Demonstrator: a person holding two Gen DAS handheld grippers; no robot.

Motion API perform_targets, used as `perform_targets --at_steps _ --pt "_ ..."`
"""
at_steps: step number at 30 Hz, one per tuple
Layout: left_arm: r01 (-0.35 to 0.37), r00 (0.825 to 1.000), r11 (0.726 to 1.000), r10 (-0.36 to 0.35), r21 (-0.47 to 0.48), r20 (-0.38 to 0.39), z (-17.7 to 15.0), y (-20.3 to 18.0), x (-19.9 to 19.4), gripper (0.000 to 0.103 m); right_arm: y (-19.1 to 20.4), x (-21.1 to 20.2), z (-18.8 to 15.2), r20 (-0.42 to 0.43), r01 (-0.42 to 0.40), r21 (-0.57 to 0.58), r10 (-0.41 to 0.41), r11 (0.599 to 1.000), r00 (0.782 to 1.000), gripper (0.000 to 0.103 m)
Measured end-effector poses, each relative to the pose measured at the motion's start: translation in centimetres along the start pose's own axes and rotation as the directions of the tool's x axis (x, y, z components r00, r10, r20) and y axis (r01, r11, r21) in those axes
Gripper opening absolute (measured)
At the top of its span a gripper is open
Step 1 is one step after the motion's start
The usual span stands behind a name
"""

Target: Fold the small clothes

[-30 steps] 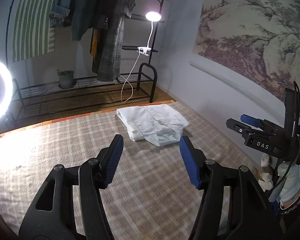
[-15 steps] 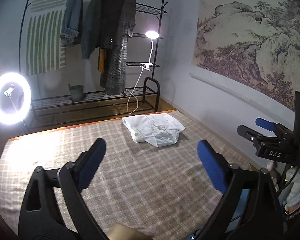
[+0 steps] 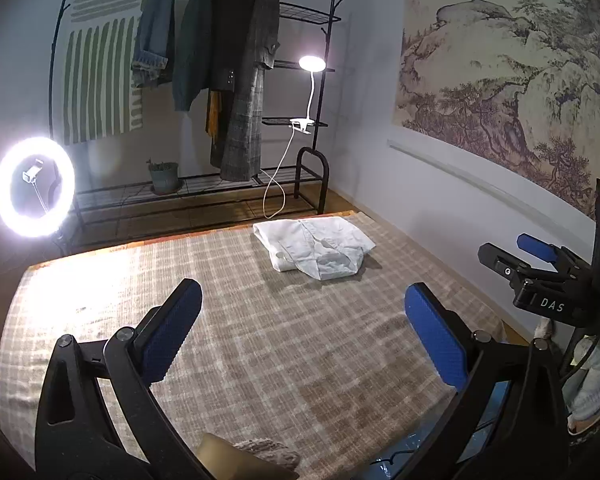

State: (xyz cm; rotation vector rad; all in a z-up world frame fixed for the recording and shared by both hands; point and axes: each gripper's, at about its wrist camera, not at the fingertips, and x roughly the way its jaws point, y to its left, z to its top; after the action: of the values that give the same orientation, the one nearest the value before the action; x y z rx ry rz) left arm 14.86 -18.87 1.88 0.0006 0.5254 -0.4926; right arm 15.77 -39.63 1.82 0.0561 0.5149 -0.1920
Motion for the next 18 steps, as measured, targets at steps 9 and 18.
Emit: perform_targets --at_steps 9,18 --pt "0.001 1.000 1.000 -0.001 -0.001 0.001 -0.06 0.17 -0.16 0.103 0.34 -0.10 0.13 0.008 -0.007 -0.014 0.007 1.000 1.000 0.103" --pt "-0.003 1.000 1.000 0.003 0.005 0.007 0.00 0.14 -0.35 0.103 0.82 0.14 0.18 0.009 -0.014 -0.031 0.014 0.999 1.000 0.103"
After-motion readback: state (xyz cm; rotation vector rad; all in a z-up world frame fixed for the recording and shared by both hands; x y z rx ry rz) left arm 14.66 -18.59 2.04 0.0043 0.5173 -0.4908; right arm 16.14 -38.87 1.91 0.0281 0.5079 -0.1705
